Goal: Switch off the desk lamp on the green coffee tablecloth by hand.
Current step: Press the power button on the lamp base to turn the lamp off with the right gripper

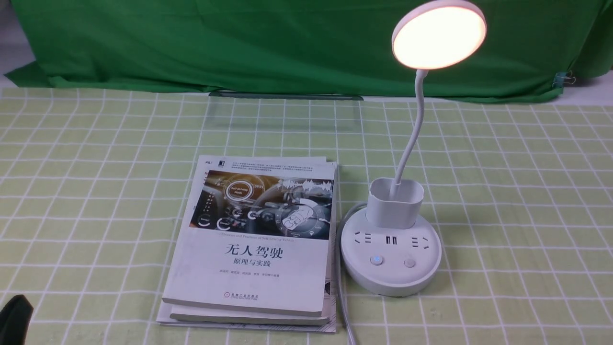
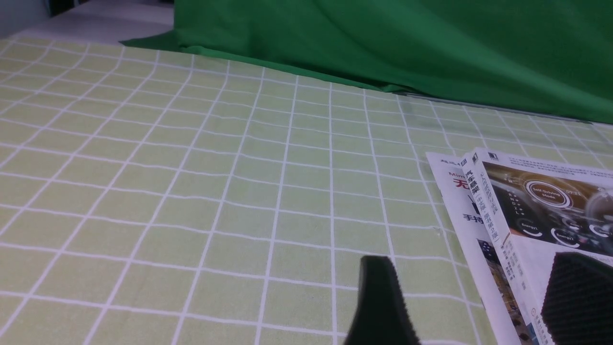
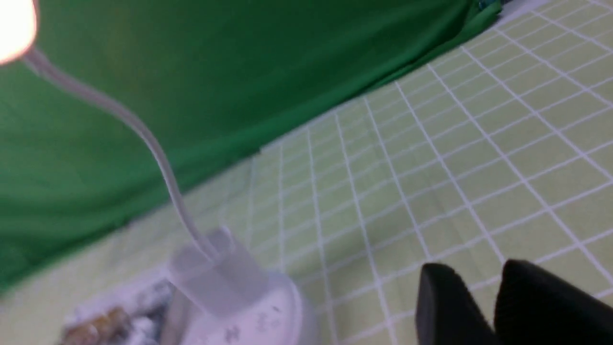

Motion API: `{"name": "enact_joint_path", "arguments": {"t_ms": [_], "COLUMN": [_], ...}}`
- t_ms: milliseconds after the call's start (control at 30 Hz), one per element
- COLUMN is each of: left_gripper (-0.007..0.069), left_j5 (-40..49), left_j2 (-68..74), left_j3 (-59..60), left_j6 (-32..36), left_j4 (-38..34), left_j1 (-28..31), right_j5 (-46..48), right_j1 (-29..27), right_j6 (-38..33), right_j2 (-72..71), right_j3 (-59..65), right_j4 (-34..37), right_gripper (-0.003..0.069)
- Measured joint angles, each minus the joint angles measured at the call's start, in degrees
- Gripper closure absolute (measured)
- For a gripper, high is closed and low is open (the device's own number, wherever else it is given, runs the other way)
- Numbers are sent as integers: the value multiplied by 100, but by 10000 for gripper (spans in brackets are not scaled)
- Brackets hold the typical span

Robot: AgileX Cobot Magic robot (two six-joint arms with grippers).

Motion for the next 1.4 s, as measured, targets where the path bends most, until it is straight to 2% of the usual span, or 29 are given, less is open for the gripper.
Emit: {"name": "enact_joint_path", "arguments": {"t_ms": [100, 300, 433, 467, 500, 667, 767, 933, 1200, 1400], "left_gripper": [214, 214, 214, 214, 214, 214, 214, 214, 214, 214], "left_j5": [0, 0, 0, 0, 0, 0, 0, 0, 0, 0], "left_j2": [0, 0, 0, 0, 0, 0, 0, 0, 0, 0], "left_j3": [0, 0, 0, 0, 0, 0, 0, 0, 0, 0], "left_j6": [0, 0, 0, 0, 0, 0, 0, 0, 0, 0], "left_j4": [0, 0, 0, 0, 0, 0, 0, 0, 0, 0], "left_j1": [0, 0, 0, 0, 0, 0, 0, 0, 0, 0], "right_j5": [-337, -577, 197, 707, 990, 2919, 3925, 4407, 4326, 4344], "right_j1": [0, 0, 140, 275, 349, 689, 707, 825, 1971, 2365], "right_j6": [585, 722, 100, -515, -796, -2132, -2539, -2657, -2631, -2626], "right_j2": [0, 10, 396, 848, 1031, 2826, 4090, 5697, 7796, 9116], "right_j3": [0, -17, -597, -1224, -1532, -3335, -4203, -4969, -5861, -6496], "right_j4": [21, 40, 40, 40, 40, 29, 12, 20, -377, -480], "right_gripper": [423, 442, 529, 583, 600, 609, 609, 609, 609, 609]}}
